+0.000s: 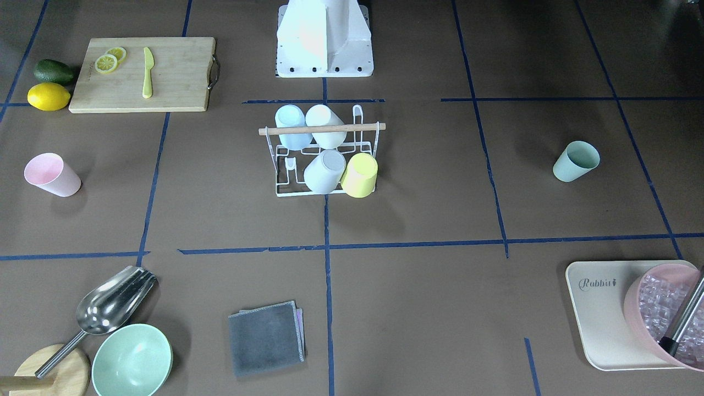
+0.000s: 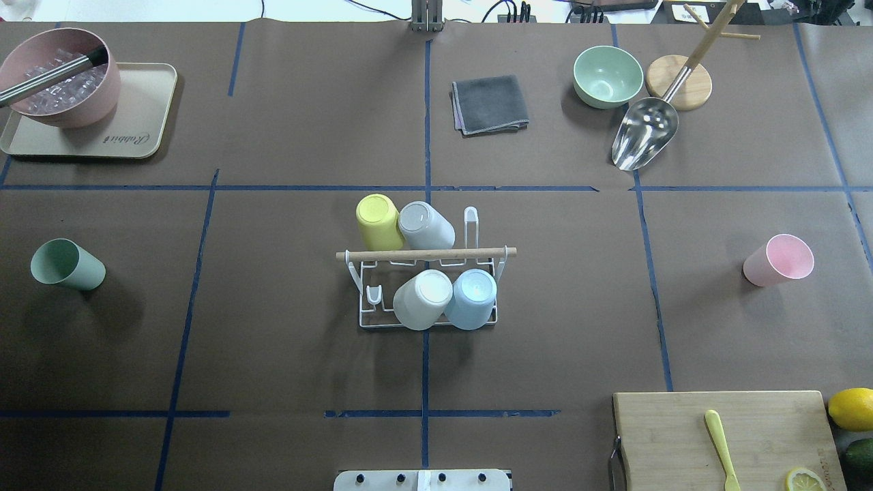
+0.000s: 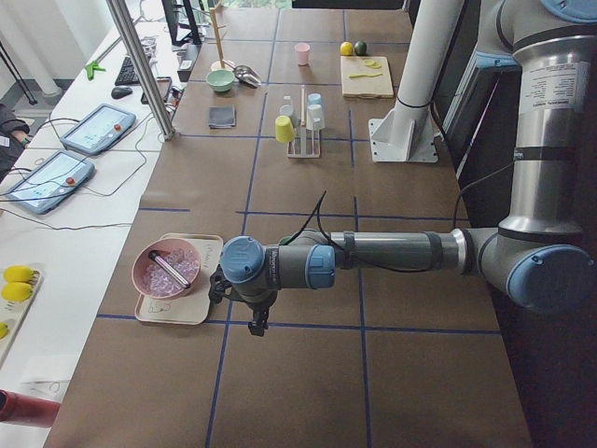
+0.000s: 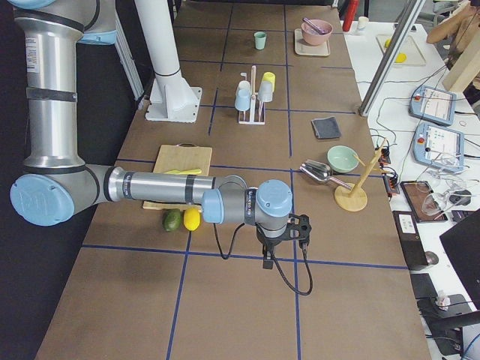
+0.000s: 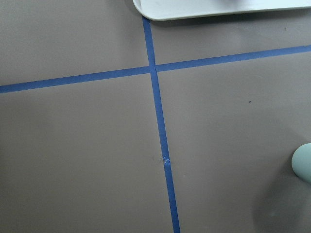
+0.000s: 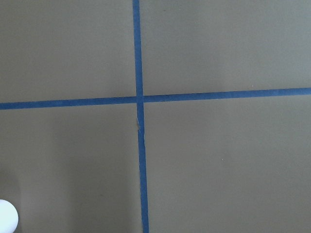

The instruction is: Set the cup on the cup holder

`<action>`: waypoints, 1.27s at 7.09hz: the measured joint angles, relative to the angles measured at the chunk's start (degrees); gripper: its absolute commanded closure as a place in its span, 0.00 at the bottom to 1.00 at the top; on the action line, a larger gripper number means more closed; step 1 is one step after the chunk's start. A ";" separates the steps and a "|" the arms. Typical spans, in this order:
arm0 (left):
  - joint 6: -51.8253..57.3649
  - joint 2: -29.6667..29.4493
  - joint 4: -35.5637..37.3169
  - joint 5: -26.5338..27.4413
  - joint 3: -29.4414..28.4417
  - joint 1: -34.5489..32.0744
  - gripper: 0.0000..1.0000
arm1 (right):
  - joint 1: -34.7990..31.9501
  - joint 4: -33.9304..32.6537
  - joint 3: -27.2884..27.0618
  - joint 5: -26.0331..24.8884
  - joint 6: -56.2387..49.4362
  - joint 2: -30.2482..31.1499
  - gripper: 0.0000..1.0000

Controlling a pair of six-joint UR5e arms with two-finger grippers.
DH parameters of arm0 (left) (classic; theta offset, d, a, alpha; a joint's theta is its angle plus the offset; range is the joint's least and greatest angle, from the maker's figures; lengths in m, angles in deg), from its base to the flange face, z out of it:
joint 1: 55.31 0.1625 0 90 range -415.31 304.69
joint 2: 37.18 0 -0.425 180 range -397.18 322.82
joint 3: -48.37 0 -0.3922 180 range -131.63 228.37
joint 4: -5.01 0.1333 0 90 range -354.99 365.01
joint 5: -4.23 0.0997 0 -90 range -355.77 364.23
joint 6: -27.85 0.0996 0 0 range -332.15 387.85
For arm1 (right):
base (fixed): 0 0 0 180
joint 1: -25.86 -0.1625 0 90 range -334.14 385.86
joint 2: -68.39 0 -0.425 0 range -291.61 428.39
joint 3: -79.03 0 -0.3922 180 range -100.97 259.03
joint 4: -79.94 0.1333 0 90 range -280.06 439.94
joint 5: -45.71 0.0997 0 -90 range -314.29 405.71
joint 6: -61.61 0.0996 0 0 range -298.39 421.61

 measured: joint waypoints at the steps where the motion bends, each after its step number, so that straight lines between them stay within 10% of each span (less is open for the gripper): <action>1: -0.02 0.00 0.03 0.03 0.00 0.00 0.00 | 0.00 0.37 -0.16 0.11 0.08 -0.02 0.00; 9: -0.17 -0.79 5.07 0.26 3.79 0.22 0.00 | 0.00 0.59 -0.72 0.21 -0.01 -0.31 0.00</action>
